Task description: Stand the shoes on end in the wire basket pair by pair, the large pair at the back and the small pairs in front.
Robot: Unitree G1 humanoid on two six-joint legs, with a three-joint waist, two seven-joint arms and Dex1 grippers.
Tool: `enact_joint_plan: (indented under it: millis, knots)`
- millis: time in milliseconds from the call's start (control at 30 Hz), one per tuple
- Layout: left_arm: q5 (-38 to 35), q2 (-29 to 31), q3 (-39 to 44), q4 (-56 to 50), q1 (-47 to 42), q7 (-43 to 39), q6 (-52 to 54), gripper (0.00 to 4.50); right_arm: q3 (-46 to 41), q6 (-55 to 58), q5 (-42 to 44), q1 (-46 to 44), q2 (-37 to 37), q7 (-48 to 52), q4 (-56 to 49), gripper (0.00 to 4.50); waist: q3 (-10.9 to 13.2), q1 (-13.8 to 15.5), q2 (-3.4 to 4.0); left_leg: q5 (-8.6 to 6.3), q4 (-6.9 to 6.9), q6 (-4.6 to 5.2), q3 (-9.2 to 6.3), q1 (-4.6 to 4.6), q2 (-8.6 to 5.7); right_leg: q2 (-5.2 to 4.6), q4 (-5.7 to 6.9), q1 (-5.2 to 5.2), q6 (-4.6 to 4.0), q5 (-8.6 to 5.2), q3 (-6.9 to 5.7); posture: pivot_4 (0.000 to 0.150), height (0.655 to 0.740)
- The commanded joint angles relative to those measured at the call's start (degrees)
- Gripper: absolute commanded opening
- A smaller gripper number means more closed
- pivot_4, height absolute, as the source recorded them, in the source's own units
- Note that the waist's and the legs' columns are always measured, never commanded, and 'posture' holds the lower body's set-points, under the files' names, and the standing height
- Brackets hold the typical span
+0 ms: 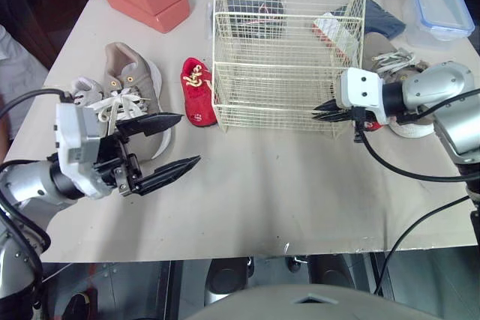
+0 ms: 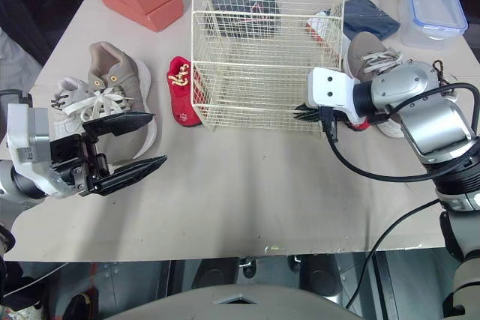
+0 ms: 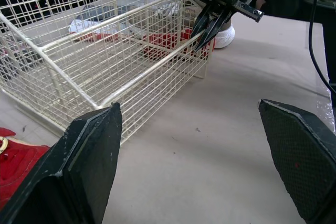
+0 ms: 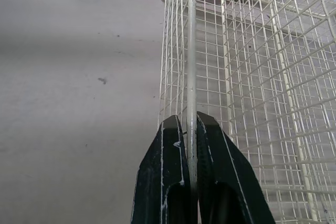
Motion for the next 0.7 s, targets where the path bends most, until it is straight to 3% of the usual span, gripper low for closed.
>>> enact_joint_plan:
  millis: [33,267,467,600,700]
  knots:
    - [-0.22,-0.1,2.24,-0.34,0.12,-0.59,-0.83,4.5,-1.34,-1.37,-0.03,-1.21,0.66,1.08,0.57,0.06,0.0,-0.07,0.0,0.01,0.0,-0.01,0.0,0.01,0.0,0.0,0.02,0.0,0.0,0.0,0.01,0.15,0.686]
    - [0.43,-0.41,1.98,0.52,-0.14,-0.9,-1.23,4.5,-2.14,-0.21,-0.38,-2.09,1.54,0.66,-0.03,0.06,0.0,-0.3,0.0,0.02,0.0,-0.03,0.03,0.06,0.01,0.0,0.07,-0.01,0.0,0.0,0.04,0.15,0.686]
    - [0.46,-1.23,1.3,1.74,-1.59,0.07,-1.39,4.5,-4.25,2.11,1.8,-0.51,0.64,1.26,-2.48,2.62,0.01,-0.07,0.01,0.02,0.0,-0.04,0.03,0.04,0.01,0.0,0.09,-0.02,-0.03,0.01,0.04,0.15,0.686]
    - [-1.02,-2.48,0.8,1.63,-2.75,1.8,-0.34,4.5,-12.56,4.36,5.39,4.24,0.37,-3.92,-5.9,4.43,0.04,0.2,-0.04,0.02,0.0,-0.04,0.0,-0.01,0.0,-0.02,0.06,-0.02,-0.17,0.09,0.02,0.15,0.686]
    - [-3.13,-2.42,0.33,0.03,-3.74,2.78,1.03,4.5,-20.93,10.65,10.97,10.3,-1.71,-5.8,-11.19,4.47,0.07,0.26,-0.1,0.02,0.0,-0.04,-0.01,-0.04,-0.02,-0.05,0.04,-0.01,-0.17,0.1,0.01,0.15,0.686]
